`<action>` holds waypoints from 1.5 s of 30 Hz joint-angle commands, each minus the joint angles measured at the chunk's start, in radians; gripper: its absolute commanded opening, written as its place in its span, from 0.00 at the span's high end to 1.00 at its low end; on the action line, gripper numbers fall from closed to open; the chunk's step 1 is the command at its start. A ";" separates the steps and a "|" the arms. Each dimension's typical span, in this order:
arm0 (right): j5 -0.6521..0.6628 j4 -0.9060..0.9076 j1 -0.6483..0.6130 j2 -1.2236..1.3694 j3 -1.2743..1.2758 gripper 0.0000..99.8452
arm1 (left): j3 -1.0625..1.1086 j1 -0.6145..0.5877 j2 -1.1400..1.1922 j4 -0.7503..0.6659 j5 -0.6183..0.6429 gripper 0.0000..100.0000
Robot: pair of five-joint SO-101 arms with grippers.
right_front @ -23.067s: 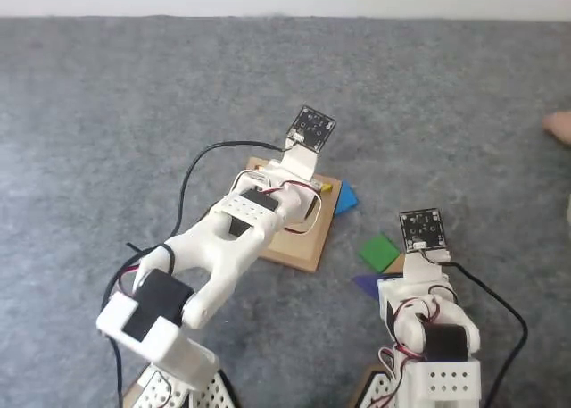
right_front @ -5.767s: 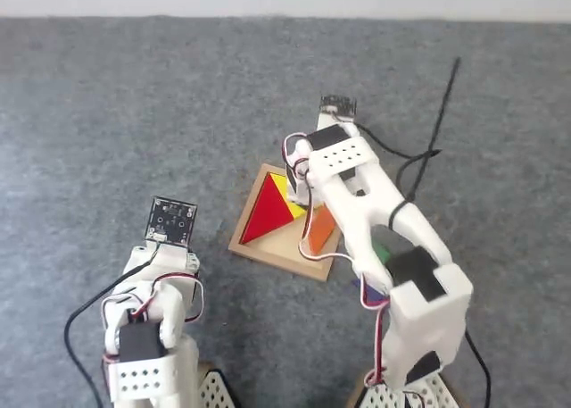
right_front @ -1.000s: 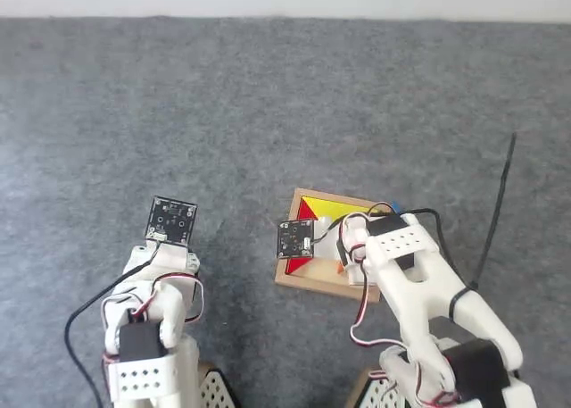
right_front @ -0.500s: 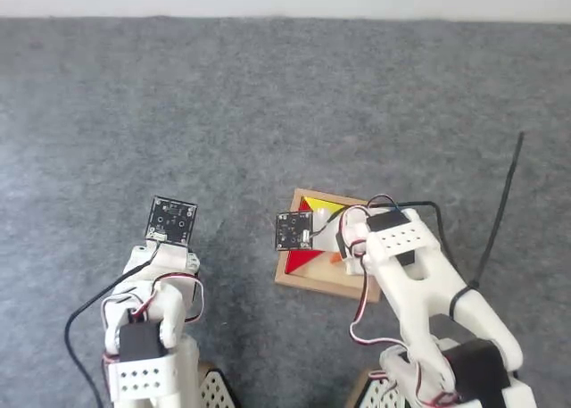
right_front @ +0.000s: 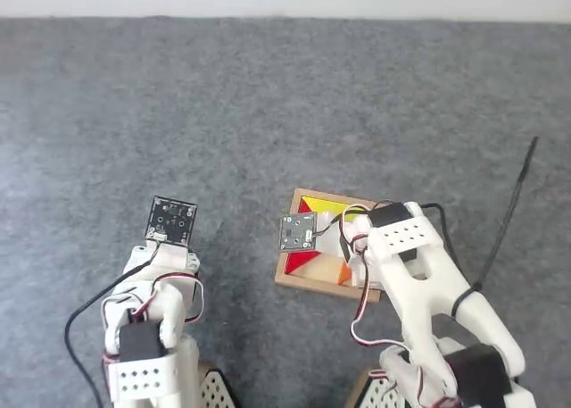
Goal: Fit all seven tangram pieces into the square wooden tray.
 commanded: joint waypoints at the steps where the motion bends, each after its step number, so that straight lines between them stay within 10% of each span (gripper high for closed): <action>1: -0.006 -0.033 0.019 -0.061 0.014 0.81 | -0.004 -0.006 -0.018 0.006 -0.009 0.99; 32: 0.068 -0.076 -0.039 -0.001 0.074 0.75 | -0.004 -0.006 -0.018 0.006 -0.009 0.99; 45: 0.063 0.058 -0.030 -0.378 0.110 0.75 | -0.004 -0.006 -0.018 0.006 -0.009 0.99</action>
